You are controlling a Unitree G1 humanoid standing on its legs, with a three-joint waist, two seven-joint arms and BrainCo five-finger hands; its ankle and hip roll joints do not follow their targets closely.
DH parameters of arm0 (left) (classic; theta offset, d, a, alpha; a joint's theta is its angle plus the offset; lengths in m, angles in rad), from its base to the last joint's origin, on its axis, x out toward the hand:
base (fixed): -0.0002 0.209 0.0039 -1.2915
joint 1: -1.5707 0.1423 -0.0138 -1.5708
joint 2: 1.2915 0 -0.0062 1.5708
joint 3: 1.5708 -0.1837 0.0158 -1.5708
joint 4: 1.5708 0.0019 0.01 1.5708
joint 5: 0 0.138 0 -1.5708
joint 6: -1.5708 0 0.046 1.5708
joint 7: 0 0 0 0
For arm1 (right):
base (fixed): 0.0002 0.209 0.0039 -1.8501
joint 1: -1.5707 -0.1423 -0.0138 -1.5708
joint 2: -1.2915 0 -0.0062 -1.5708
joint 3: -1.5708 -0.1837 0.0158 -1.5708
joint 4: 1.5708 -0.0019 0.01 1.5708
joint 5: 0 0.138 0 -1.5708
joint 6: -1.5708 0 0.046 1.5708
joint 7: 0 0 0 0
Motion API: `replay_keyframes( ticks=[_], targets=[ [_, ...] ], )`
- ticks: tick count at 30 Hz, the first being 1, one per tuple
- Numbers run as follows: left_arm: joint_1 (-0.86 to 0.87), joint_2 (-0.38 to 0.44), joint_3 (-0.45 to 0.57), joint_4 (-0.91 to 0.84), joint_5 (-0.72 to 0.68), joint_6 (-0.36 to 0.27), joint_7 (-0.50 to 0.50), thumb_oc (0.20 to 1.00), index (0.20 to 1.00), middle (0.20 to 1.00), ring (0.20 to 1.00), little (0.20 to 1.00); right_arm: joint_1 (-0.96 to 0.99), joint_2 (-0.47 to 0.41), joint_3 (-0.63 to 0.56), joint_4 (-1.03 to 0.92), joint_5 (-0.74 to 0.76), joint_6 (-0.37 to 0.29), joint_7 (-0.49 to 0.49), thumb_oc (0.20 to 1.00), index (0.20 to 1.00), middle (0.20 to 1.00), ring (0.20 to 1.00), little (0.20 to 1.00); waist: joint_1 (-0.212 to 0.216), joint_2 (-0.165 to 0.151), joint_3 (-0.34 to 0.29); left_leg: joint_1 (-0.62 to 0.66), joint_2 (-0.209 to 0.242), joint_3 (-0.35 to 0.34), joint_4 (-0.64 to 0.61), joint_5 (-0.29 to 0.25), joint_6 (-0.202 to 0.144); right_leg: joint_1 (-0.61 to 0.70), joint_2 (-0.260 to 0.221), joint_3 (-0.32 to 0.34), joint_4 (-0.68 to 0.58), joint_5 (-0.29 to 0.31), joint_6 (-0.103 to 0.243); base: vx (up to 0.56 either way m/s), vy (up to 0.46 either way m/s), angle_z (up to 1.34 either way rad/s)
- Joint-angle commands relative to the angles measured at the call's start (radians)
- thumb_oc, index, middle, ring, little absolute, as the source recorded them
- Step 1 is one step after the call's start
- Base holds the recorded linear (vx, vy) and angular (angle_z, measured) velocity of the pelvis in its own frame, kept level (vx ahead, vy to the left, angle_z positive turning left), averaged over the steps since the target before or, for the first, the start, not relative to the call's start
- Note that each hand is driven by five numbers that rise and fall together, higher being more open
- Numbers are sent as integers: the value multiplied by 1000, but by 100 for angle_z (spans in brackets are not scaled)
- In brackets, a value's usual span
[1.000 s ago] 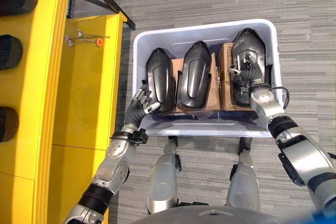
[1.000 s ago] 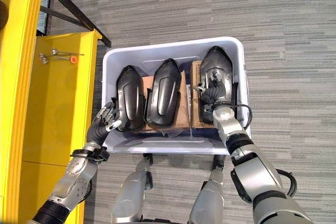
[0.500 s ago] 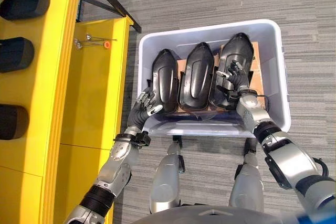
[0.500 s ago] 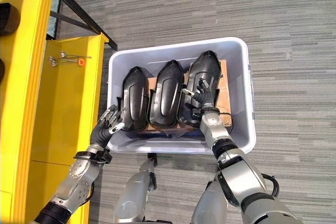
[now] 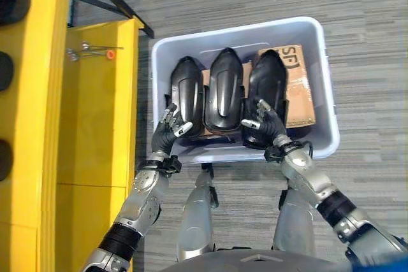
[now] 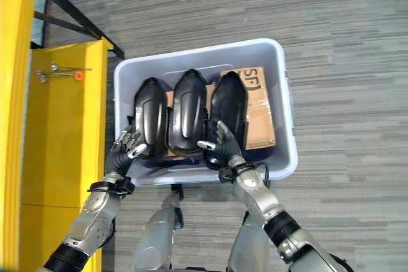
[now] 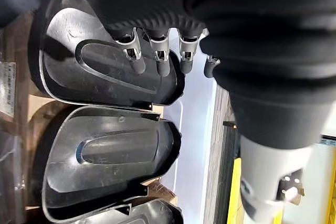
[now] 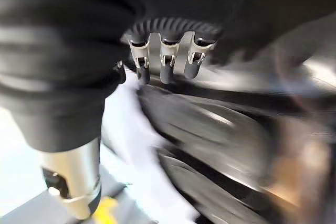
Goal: Move parts from the plastic box to the shelf.
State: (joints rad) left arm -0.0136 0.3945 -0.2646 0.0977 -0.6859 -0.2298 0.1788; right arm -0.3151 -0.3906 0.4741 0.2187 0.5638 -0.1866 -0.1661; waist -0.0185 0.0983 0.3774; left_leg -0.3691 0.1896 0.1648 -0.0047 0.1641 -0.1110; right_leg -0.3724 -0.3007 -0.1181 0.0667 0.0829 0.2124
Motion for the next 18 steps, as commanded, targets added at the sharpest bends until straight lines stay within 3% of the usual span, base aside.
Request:
replay_keyframes(
  ticks=[1, 3, 10, 18],
  targets=[
    [12, 27, 40, -85, 17, -55, 12, 1000, 1000, 1000, 1000, 1000, -30, 26, -69, -116, -53, -79, -21, 1000, 1000, 1000, 1000, 1000, 18, -36, 33, -5, 24, -36, 126, -115, -12, -1, -6, 4, 56, -54, -43, 4, -1, -7],
    [23, 30, 49, -95, 24, -53, 15, 1000, 1000, 1000, 1000, 1000, -1, 12, -111, -232, -71, -111, -34, 1000, 1000, 1000, 1000, 1000, 8, -44, 32, -4, 27, -33, 125, -117, -12, -4, -4, 10, 56, -52, -42, 4, 4, -4],
    [46, 34, 67, -112, 32, -59, 22, 1000, 1000, 1000, 1000, 1000, 35, 0, -136, -372, -77, -152, -41, 1000, 1000, 1000, 1000, 1000, -6, -55, 33, -2, 31, -29, 123, -117, -15, -5, -1, 14, 55, -51, -40, 1, 1, -4],
    [66, 42, 74, -122, 42, -66, 33, 1000, 1000, 1000, 1000, 1000, 38, -3, -121, -364, -138, -149, -83, 1000, 1000, 1000, 1000, 1000, -9, -58, 34, 1, 32, -25, 121, -116, -15, -9, 4, 19, 56, -51, -42, 0, 0, 0]
  ],
)
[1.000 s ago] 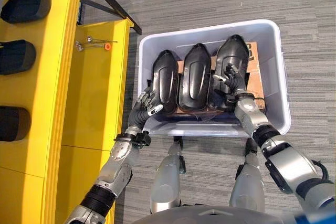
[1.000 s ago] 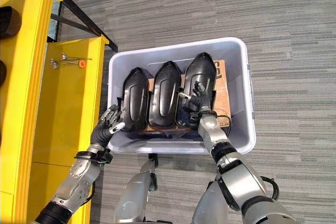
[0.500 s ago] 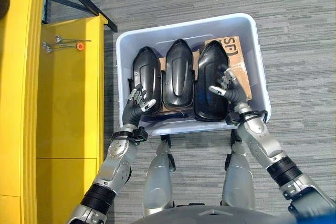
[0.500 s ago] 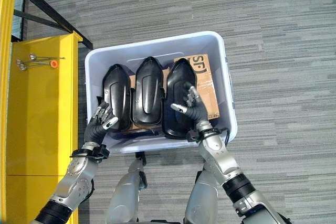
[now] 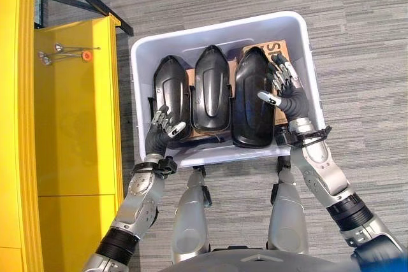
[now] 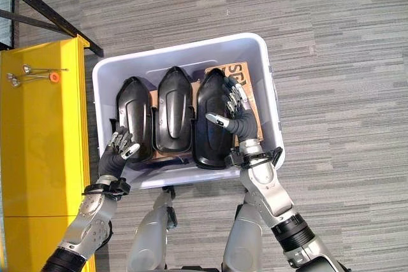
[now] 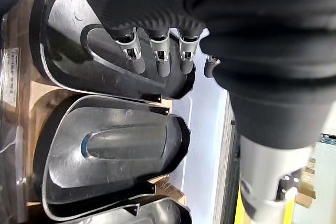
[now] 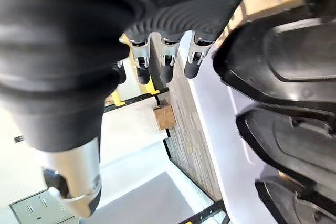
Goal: Move parts from the plastic box to the shelf.
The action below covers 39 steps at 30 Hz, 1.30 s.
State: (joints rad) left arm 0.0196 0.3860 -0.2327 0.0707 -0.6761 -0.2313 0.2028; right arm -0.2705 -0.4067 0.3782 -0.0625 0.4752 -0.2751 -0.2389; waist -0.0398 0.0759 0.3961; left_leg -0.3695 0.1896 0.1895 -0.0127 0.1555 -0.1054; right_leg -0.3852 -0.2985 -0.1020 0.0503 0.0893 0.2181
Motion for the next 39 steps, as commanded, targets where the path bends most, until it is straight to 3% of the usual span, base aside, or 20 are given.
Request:
replay_keyframes(
  ticks=[1, 14, 25, 39],
  targets=[
    [33, 51, 41, -96, 33, -67, 10, 1000, 1000, 1000, 1000, 1000, -7, 9, -26, -76, -75, -56, -23, 1000, 1000, 1000, 1000, 1000, 12, -36, 15, 2, 32, -50, 129, -108, -21, 4, 1, 2, 73, -58, -48, 0, 0, 0],
    [15, 62, 25, -101, 79, -104, 57, 1000, 1000, 1000, 1000, 1000, -46, -41, -41, 83, -514, 25, -262, 1000, 1000, 1000, 1000, 1000, 12, -25, 23, -8, 33, -54, 135, -108, -20, -2, 0, 3, 77, -56, -44, 0, 0, 0],
    [-8, 58, 4, -85, 85, -119, 92, 1000, 1000, 1000, 1000, 1000, -66, 7, -2, 268, -529, 65, -308, 1000, 1000, 1000, 1000, 1000, 12, -19, 29, -21, 30, -55, 144, -109, -20, -13, 1, 4, 85, -55, -44, 0, 0, 0],
    [-1, 60, -25, -72, 58, -128, 83, 1000, 1000, 1000, 1000, 1000, -118, 123, 70, 600, -331, 66, -249, 1000, 1000, 1000, 1000, 1000, 27, 5, 34, -34, 18, -56, 157, -110, -19, -19, -4, 4, 86, -49, -46, 0, 0, 0]
  ],
)
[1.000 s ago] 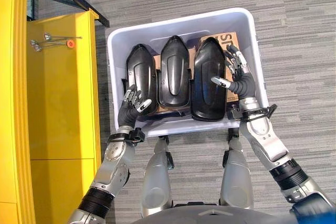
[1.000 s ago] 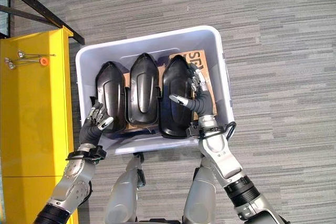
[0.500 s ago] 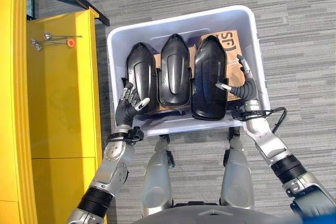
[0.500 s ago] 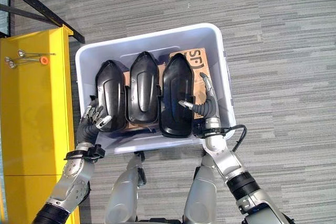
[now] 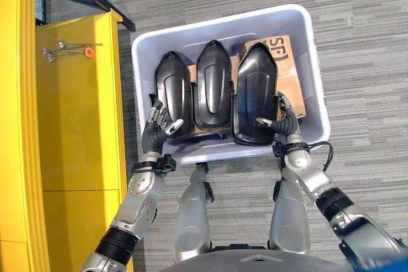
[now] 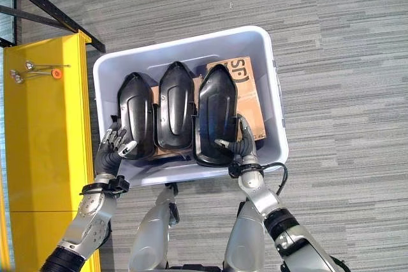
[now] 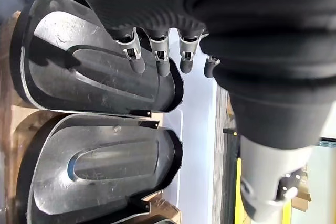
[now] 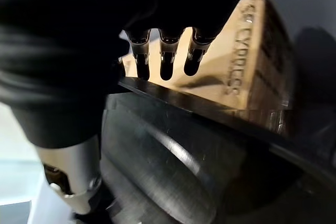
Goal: Move parts from the plastic box to the shelf.
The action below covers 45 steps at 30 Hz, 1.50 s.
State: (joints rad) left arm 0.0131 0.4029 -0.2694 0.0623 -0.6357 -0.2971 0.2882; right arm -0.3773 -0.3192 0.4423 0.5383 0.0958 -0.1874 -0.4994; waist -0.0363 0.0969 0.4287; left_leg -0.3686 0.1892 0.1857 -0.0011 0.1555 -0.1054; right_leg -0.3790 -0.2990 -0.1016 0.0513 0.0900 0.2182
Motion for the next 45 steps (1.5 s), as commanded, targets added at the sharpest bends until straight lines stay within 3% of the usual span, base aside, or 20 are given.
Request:
replay_keyframes(
  ticks=[1, 8, 20, 30, 45],
  targets=[
    [7, 45, 9, -64, 15, -61, -2, 1000, 1000, 1000, 1000, 1000, -15, 40, 5, 21, 53, -20, 9, 1000, 1000, 1000, 1000, 1000, 25, -14, 3, -36, 18, -52, 145, -110, -19, -25, -4, 3, 85, -49, -45, 0, 0, 0],
    [8, 55, -8, -60, 3, -56, -5, 1000, 1000, 1000, 1000, 1000, -30, 73, -13, 107, 113, -25, -11, 1000, 1000, 1000, 1000, 1000, 28, -8, 8, -39, 15, -50, 154, -114, -18, -25, -6, 6, 85, -47, -45, 0, 0, 0],
    [3, 53, -16, -57, 11, -62, 18, 1000, 1000, 1000, 1000, 1000, 17, 17, -27, -23, 33, -37, -77, 1000, 1000, 1000, 1000, 1000, 10, -13, 19, -52, 11, -48, 175, -123, -16, -31, -11, 14, 90, -44, -42, 0, 0, 0],
    [0, 59, -22, -77, 21, -72, 44, 1000, 1000, 1000, 1000, 1000, -11, 21, -30, 48, -129, 34, -195, 1000, 1000, 1000, 1000, 1000, 10, -13, 27, -70, 8, -54, 189, -127, -13, -36, -14, 10, 95, -42, -40, 0, 0, 0],
    [-11, 72, -49, -89, 2, -68, 36, 1000, 1000, 1000, 1000, 1000, -134, 74, 12, 255, -209, 116, -252, 1000, 1000, 1000, 1000, 1000, 37, -12, 46, -98, -3, -71, 217, -137, -4, -30, -25, -3, 92, -32, -37, -2, 6, 1]
  ],
)
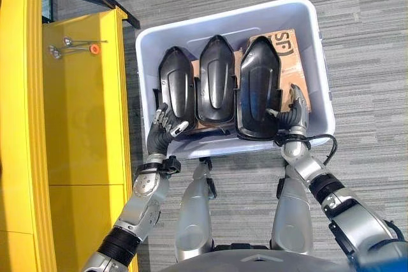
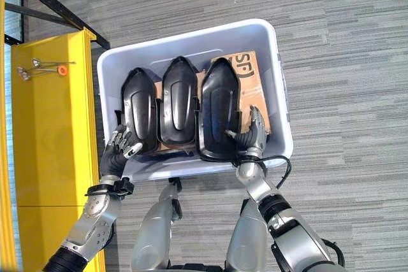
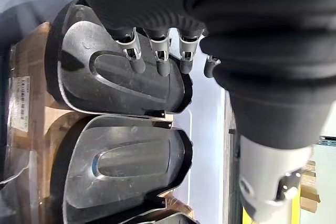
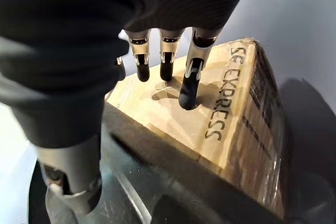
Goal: Move parts from the plastic box to the shelf.
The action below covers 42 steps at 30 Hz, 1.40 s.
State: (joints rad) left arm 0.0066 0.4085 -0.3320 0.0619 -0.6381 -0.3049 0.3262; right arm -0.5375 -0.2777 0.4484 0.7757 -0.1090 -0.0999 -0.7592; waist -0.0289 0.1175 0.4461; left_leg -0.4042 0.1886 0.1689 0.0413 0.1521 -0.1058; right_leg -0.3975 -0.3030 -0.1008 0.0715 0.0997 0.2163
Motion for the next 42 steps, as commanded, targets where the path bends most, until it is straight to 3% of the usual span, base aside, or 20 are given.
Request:
replay_keyframes(
  ticks=[1, 11, 17, 18, 20, 30, 42],
  targets=[
    [-7, 69, 8, -85, 3, -60, -4, 1000, 1000, 1000, 1000, 1000, 4, 43, 11, 47, 1, 31, 3, 1000, 1000, 1000, 1000, 1000, 36, -31, 32, -67, -4, -58, 179, -135, -2, -9, -22, -5, 70, -41, -36, 0, 0, 0],
    [-23, 84, -28, -85, -19, -51, -14, 1000, 1000, 1000, 1000, 1000, -115, 106, 7, 291, 57, 53, 5, 1000, 1000, 1000, 1000, 1000, 73, -11, 41, -84, -20, -65, 200, -144, 7, -1, -35, -14, 67, -36, -35, -4, 23, 6],
    [-33, 92, -47, -83, -24, -42, -31, 1000, 1000, 1000, 1000, 1000, -147, 139, 13, 461, 85, 84, 72, 1000, 1000, 1000, 1000, 1000, 97, -3, 45, -89, -19, -73, 216, -154, 15, 3, -30, -18, 73, -40, -36, 0, 2, 2],
    [-33, 93, -47, -83, -24, -39, -31, 1000, 1000, 1000, 1000, 1000, -147, 141, 15, 468, 88, 87, 80, 868, 868, 868, 868, 868, 99, -3, 46, -90, -18, -75, 216, -154, 15, 3, -31, -19, 74, -41, -36, -2, -8, 5],
    [-33, 93, -49, -82, -24, -38, -36, 1000, 1000, 1000, 1000, 1000, -147, 143, 19, 485, 82, 95, 93, 200, 200, 200, 200, 200, 101, -1, 46, -91, -17, -77, 216, -153, 15, 4, -33, -20, 76, -43, -36, 0, -5, 2],
    [-24, 95, -56, -77, -21, -29, -53, 1000, 1000, 1000, 1000, 1000, -129, 134, -8, 512, 117, 85, 117, 200, 200, 200, 200, 200, 111, 18, 38, -89, -24, -76, 220, -156, 17, 6, -38, -19, 81, -50, -35, 0, 0, 0],
    [-28, 98, -55, -70, -21, -29, -37, 1000, 1000, 1000, 1000, 1000, -122, 119, -21, 455, 146, 52, 68, 200, 200, 200, 200, 200, 97, 5, 38, -90, -22, -78, 226, -156, 16, 3, -31, -15, 89, -54, -37, 0, 0, 0]
  ],
)
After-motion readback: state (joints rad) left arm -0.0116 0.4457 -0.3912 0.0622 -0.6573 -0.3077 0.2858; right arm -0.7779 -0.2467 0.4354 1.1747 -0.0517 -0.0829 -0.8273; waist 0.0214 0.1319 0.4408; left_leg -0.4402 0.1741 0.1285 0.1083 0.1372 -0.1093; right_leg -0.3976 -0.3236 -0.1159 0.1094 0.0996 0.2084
